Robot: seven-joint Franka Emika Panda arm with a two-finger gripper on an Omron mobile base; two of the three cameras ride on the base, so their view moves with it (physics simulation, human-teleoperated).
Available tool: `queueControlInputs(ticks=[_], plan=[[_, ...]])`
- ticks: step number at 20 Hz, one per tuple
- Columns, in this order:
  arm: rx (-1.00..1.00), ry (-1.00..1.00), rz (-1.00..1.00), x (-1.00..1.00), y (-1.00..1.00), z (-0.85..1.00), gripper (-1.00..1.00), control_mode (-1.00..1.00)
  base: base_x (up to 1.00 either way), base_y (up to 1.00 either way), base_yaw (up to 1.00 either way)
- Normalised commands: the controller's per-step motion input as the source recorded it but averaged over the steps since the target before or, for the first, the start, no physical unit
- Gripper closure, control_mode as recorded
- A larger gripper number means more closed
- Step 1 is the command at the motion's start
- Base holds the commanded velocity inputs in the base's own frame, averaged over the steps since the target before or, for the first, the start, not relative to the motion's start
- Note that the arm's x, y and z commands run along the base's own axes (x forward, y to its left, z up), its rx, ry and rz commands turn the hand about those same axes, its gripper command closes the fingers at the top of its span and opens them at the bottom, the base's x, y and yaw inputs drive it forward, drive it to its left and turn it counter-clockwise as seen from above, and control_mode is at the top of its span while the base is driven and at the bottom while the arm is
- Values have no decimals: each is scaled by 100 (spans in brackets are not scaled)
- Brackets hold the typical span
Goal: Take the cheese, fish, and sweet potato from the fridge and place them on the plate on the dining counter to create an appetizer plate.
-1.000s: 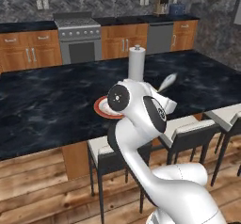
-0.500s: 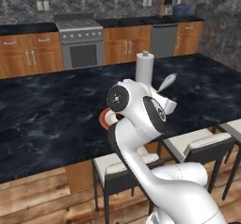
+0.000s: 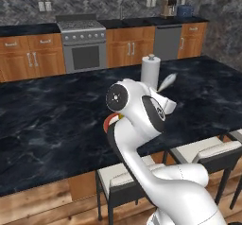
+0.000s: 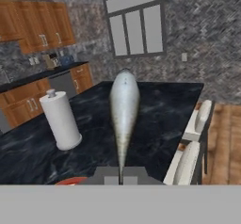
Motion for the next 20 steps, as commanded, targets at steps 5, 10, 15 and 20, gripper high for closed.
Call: queueControlInputs(ticks=[5,10,15,20], plan=[[0,0,0,0,0,0,100,100,34,-7,0],[0,0,0,0,0,0,100,100,35,-3,0],[0,4,0,47,0,0,100,-100,0,0,0],[0,5,0,60,0,-3,100,-100,0,0,0]])
